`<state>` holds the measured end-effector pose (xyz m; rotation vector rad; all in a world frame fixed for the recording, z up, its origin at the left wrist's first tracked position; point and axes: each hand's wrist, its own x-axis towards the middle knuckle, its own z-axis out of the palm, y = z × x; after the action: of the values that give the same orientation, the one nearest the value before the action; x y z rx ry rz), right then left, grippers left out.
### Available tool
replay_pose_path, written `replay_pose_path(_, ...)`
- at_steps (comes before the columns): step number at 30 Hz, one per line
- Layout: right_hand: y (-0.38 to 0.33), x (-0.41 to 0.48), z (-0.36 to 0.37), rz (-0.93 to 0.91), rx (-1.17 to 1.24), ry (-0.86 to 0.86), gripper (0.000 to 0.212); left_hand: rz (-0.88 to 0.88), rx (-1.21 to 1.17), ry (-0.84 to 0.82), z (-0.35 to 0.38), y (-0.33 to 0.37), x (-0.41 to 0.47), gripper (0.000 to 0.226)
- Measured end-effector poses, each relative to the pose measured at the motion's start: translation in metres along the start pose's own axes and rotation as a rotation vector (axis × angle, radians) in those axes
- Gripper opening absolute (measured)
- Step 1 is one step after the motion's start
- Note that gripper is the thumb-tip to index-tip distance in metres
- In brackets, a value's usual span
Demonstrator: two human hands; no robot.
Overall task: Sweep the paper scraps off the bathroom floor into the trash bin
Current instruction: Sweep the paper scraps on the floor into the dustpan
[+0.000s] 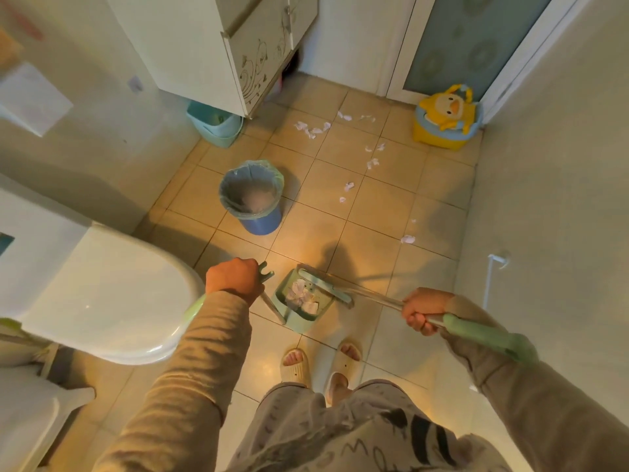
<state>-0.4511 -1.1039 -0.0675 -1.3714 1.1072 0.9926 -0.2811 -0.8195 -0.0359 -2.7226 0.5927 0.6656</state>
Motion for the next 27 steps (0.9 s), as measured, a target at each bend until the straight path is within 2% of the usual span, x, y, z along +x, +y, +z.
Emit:
replay_pose_path(3,0.011,-0.007,0.012,0.035,0.037,-0.037,0.031,0.004,-0.012,0.013,0.003,0.0,-0.004,0.031)
replay_pose_path(7,0.026,-0.008,0.026,0.03,0.239,0.001,0.029,0.047,-0.011,0.032,0.005,0.0,-0.008,0.032)
replay_pose_path(17,0.077,-0.013,0.052,0.014,0.732,0.118,0.032,0.377,0.192,0.114,-0.025,0.035,0.009,0.037)
replay_pose_path(27,0.11,-0.022,0.042,-0.019,1.167,0.259,0.036,0.632,0.328,0.138,-0.077,0.121,0.052,0.039)
